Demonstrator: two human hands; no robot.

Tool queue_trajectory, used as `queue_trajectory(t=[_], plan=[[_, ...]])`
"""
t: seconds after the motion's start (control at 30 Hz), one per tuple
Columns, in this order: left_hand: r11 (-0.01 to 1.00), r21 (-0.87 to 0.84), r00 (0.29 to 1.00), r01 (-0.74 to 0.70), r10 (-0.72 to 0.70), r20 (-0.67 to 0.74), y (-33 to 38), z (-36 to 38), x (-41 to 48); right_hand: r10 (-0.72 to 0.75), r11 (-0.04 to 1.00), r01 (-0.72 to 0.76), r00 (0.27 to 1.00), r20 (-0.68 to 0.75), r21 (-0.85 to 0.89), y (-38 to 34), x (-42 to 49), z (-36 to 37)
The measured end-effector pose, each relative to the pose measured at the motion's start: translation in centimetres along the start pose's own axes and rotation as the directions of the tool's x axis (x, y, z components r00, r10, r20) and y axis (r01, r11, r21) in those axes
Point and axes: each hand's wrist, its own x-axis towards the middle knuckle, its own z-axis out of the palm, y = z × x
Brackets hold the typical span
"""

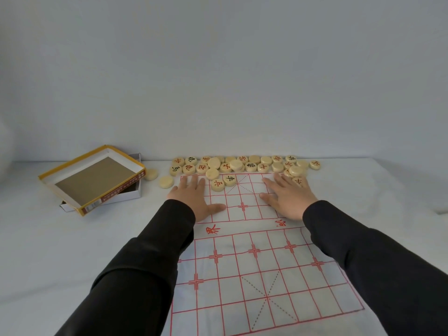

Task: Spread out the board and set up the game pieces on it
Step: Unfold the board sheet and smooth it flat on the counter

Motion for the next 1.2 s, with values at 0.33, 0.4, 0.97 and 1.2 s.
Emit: queue_trajectory(t=[0.33, 0.4, 0.97, 1.2], plan=[[0.999, -0.03, 0.998, 0.024, -0.022, 0.063, -0.7, 0.0, 0.0, 0.207, 0.956, -0.181, 0.974, -0.094, 0.229, 2.9, -0.4, 0.5], [0.999, -0.032, 0.998, 0.022, -0.02, 0.059, -0.7, 0.1, -0.1, 0.23, 0.945, -0.188, 0.964, -0.135, 0.269, 3.0, -0.6, 0.3], [0.999, -0.031, 0.996, -0.022, 0.019, -0.082, -0.5, 0.9, 0.3, 0.083, 0.988, -0.069, 0.991, -0.103, 0.135, 2.0, 0.7, 0.4], [1.0, 0.003, 0.999, -0.011, 0.011, -0.043, 0.6, 0.8, -0.7, 0.1, 0.995, -0.096, 0.966, -0.24, 0.03, 1.3, -0.1, -0.3]])
